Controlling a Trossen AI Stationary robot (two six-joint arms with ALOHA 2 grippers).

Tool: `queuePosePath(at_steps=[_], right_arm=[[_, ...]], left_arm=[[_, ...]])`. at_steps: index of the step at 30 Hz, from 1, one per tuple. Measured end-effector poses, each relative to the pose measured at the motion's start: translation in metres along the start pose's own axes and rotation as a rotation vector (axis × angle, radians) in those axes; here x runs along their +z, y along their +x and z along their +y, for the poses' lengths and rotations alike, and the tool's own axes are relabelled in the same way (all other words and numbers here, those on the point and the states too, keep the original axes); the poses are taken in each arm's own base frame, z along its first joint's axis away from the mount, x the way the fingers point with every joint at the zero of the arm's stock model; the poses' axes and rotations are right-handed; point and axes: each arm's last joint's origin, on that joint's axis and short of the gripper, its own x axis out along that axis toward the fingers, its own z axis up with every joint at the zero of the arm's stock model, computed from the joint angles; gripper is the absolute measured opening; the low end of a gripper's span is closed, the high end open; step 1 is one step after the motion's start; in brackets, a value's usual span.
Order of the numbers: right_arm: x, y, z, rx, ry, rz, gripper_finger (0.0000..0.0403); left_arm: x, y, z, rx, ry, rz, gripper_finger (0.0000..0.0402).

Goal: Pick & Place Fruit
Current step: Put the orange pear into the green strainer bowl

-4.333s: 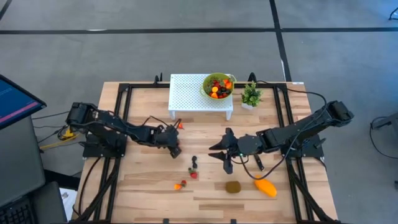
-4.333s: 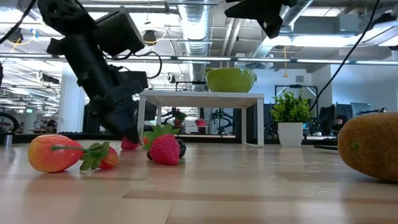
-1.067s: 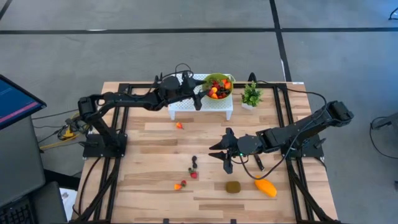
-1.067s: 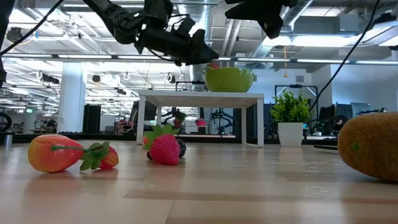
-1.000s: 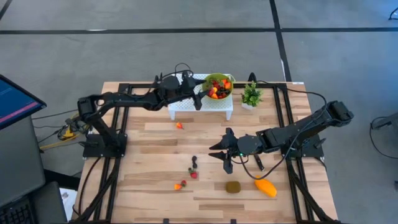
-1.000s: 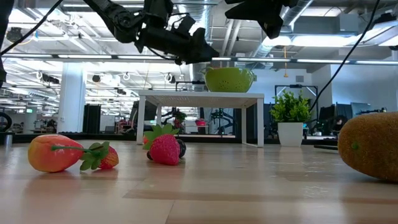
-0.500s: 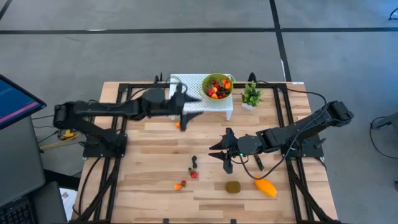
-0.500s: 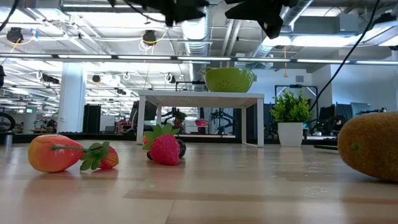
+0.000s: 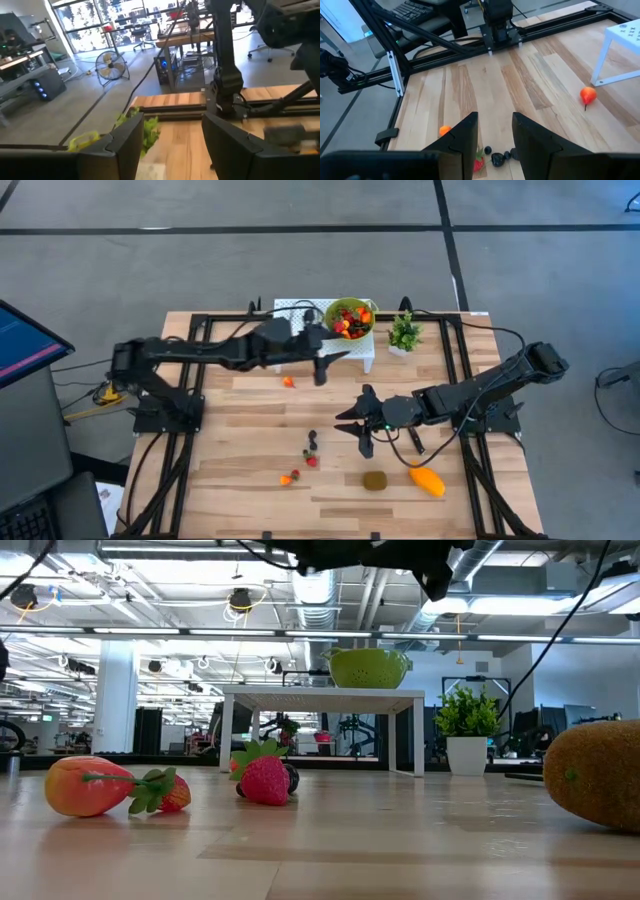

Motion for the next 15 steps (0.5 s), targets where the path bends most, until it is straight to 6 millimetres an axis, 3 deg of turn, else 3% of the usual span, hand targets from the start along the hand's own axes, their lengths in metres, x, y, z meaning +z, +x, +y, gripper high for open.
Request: queuePosePath(at_steps=[4,9,15], right_arm=[[0.000,0.000,0.000,0.001,0.000,0.001,0.0115],[0.000,0.000,0.000,0.000,0.000,0.000,0.0115],[0.000,0.000,0.000,-0.001,0.002,0.000,0.0115]], left_arm=[[-0.003,0.024,-0.007,-0.020,0.003,0.014,0.0191],[-0.029,0.045,-0.023,-0.060,0.011,0.113,0.0192],[-0.049,0.036,-0.045,-0.156,0.053,0.350,0.0185]])
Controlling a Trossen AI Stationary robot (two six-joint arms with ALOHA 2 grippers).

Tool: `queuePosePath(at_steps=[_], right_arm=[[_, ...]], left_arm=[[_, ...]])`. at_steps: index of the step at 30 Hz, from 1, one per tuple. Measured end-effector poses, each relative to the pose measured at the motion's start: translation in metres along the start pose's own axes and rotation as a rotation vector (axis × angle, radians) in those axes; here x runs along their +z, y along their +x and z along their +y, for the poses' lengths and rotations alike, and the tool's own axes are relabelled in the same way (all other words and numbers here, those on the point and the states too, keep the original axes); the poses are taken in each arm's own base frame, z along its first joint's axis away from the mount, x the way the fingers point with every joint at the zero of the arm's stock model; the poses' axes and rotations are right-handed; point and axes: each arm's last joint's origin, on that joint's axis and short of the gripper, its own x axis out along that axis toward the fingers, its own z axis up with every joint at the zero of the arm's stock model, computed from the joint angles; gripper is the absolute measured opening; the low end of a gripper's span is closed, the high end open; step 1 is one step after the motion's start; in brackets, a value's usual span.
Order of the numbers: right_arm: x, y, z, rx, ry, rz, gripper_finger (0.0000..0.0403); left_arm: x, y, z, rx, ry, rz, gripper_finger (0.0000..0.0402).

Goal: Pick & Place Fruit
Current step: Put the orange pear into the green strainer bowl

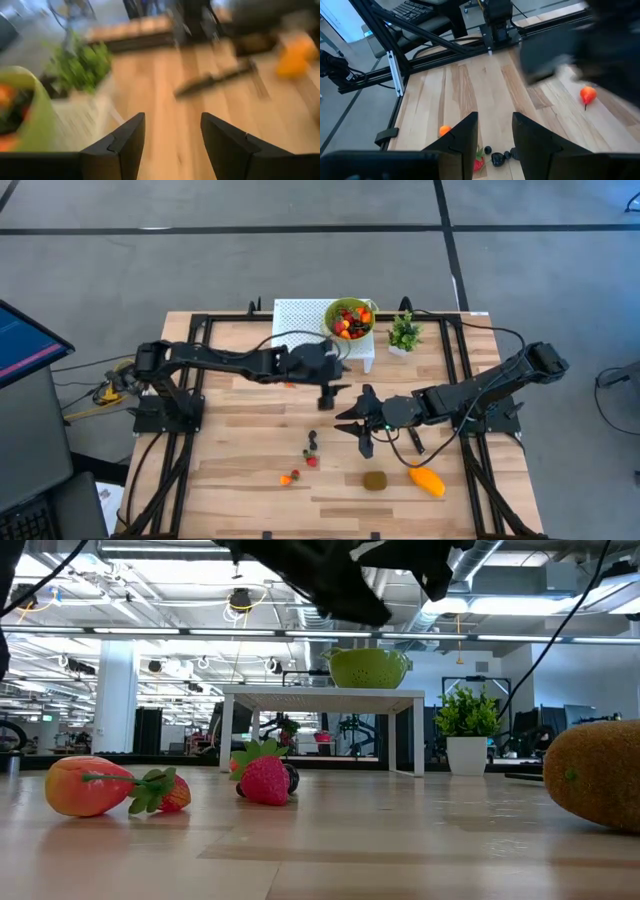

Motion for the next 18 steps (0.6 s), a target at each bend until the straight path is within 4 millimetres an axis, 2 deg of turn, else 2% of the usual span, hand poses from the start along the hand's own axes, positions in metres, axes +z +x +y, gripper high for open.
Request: queuePosePath(at_steps=[5,10,14,18], right_arm=[[0.000,0.000,0.000,0.000,0.000,0.001,0.0115],[0.001,0.001,-0.002,-0.006,0.003,-0.001,0.0115],[0.001,0.002,-0.003,-0.008,0.031,-0.008,0.0115],[0.002,0.002,-0.003,-0.006,0.043,-0.016,0.0115]], left_arm=[[-0.002,-0.028,-0.020,-0.052,-0.004,0.039,0.0172],[-0.016,-0.065,-0.032,-0.044,-0.046,0.043,0.0160],[-0.045,-0.086,-0.033,0.038,-0.080,0.087,0.0152],[-0.080,-0.092,-0.035,0.072,-0.117,0.158,0.0147]])
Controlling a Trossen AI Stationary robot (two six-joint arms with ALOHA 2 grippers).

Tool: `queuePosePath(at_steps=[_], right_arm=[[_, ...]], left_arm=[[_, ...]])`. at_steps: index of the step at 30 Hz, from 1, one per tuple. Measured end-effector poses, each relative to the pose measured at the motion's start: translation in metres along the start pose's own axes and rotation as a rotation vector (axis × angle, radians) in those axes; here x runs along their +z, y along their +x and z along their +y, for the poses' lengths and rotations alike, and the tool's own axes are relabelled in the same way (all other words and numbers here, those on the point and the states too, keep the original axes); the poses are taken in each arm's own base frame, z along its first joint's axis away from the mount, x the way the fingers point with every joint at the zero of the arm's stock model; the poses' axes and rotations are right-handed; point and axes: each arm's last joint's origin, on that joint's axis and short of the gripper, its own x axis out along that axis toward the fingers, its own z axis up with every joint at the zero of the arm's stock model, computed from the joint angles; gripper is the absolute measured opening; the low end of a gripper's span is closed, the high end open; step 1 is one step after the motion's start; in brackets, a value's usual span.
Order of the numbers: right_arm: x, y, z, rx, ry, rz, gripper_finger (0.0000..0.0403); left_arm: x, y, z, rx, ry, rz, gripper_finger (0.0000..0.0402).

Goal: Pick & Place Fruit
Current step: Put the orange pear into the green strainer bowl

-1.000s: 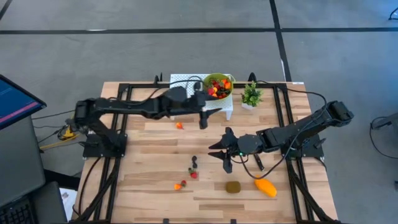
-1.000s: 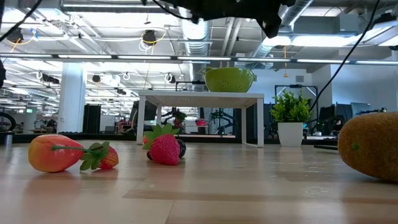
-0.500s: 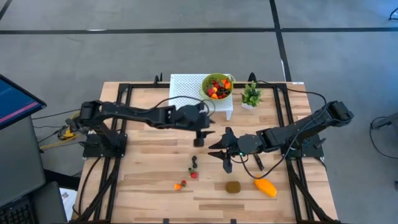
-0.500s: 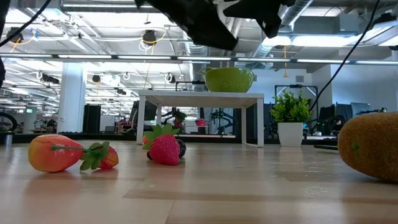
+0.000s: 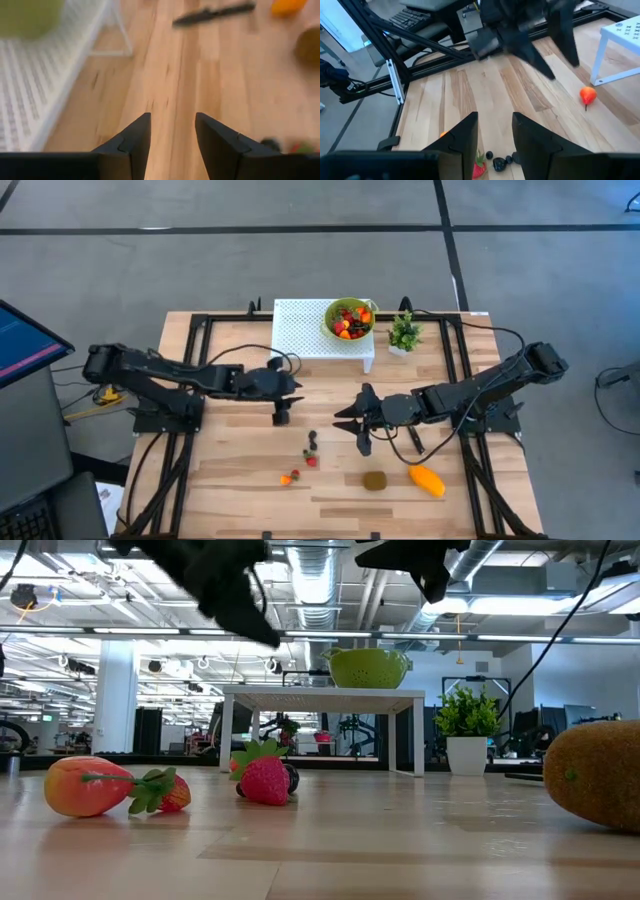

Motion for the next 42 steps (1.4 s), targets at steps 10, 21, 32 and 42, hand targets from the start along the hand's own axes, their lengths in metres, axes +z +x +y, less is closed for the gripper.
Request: queuePosePath(at_steps=[10,21,32,42], right_arm=[[0.001,0.000,-0.001,-0.004,0.004,-0.003,0.0115],[0.001,0.001,-0.003,-0.010,-0.006,-0.001,0.0115],[0.005,0.003,-0.011,-0.036,0.006,-0.012,0.0115],[0.005,0.003,-0.011,-0.035,0.008,-0.012,0.0115]], left_arm=[[-0.052,0.029,0.008,0.093,0.253,0.187,0.0166],[-0.074,0.064,0.007,0.163,0.443,0.333,0.0262],[-0.080,0.073,0.029,0.136,0.476,0.380,0.0239],[-0.082,0.075,0.037,0.087,0.427,0.373,0.0216]])
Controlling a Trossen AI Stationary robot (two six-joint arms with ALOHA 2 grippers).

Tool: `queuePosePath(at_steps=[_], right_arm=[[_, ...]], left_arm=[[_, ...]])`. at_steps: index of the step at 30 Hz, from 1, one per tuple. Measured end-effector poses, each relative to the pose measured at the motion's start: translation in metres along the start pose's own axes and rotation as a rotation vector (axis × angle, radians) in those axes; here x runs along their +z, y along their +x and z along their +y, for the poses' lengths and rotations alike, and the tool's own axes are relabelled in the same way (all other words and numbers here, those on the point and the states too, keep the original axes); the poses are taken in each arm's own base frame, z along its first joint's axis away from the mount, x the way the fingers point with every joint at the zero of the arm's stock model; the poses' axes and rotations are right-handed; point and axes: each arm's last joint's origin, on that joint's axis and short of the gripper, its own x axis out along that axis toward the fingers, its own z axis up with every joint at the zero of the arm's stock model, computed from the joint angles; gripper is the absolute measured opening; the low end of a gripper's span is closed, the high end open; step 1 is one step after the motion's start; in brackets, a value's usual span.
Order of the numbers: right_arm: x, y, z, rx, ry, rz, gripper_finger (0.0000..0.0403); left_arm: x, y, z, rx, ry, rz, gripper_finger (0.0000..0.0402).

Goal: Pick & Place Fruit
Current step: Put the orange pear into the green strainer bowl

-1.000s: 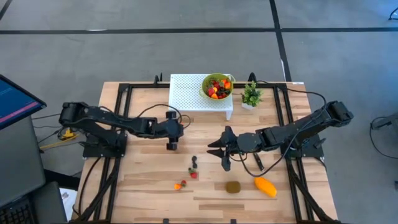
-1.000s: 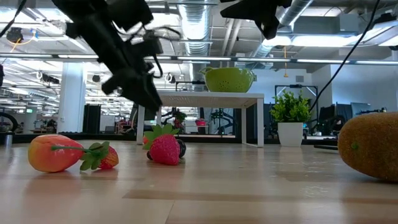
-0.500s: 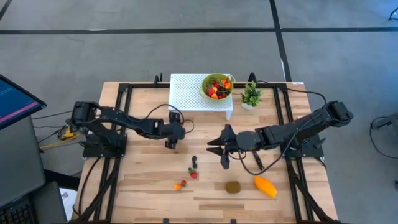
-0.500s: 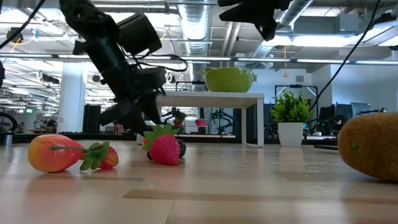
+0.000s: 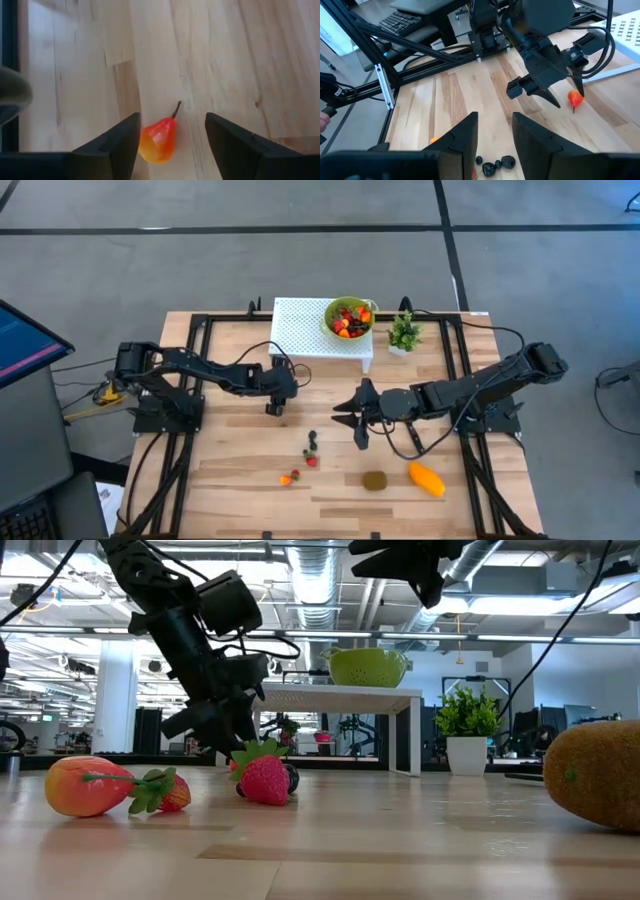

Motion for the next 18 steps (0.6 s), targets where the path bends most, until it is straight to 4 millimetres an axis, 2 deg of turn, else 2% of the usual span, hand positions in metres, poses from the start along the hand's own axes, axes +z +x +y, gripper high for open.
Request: queuePosePath(at_steps=[5,12,15,18], right_arm=[[0.000,0.000,0.000,0.001,0.001,-0.001,0.0115],[-0.001,0.000,0.000,0.000,-0.002,0.006,0.0115],[-0.001,0.000,0.000,0.001,-0.002,0.007,0.0115],[-0.002,-0.001,0.002,0.008,-0.005,0.008,0.0115]], left_arm=[[0.002,-0.001,-0.003,0.003,0.010,-0.003,0.0210],[0.020,-0.016,-0.032,-0.013,0.085,-0.100,0.0197],[0.027,-0.025,-0.047,-0.020,0.045,-0.139,0.0194],[0.033,-0.034,-0.060,0.008,-0.074,-0.167,0.0191]])
